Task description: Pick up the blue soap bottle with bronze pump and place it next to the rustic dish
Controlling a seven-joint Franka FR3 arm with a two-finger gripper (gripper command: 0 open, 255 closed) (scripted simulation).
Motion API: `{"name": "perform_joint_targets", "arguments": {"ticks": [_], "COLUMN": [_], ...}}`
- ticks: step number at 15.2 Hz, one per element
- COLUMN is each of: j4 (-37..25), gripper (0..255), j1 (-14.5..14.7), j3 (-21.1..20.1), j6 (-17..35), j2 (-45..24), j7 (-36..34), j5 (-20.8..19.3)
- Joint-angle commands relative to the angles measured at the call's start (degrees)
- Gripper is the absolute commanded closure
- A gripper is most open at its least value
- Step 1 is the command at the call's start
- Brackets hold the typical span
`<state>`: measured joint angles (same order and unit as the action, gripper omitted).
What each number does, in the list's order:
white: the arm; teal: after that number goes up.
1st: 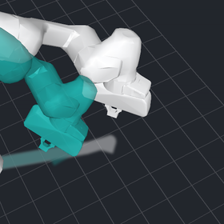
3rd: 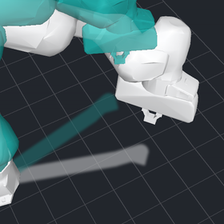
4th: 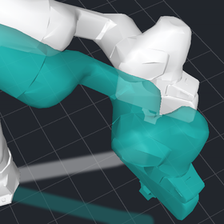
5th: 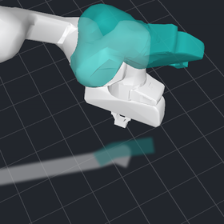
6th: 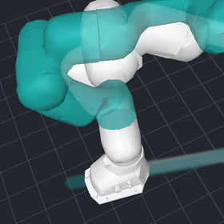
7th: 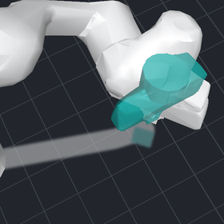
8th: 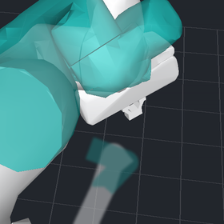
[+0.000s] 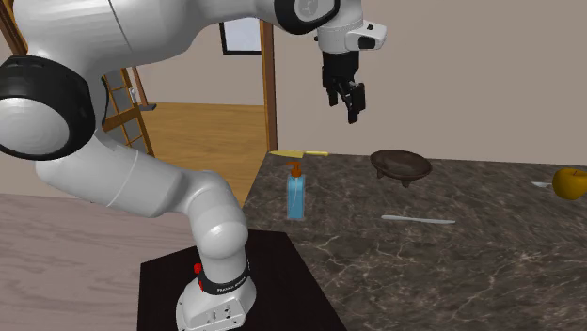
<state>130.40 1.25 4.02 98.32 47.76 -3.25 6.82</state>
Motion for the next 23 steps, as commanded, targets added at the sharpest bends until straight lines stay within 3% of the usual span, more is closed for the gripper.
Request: {"name": "perform_joint_targets", "arguments": {"ticks": [1, 12, 23], "j4": [0.0, 15.4, 23.8], "gripper": [0, 0, 0], "j1": [0.0, 2.1, 6.0], "j3": [0.0, -13.4, -27.8], "j6": [0.0, 8.6, 18.5], "j2": [0.0, 3.1, -2.6], "j7": [0.0, -11.8, -24.1], "j5": [0.0, 3.8, 9.8]}}
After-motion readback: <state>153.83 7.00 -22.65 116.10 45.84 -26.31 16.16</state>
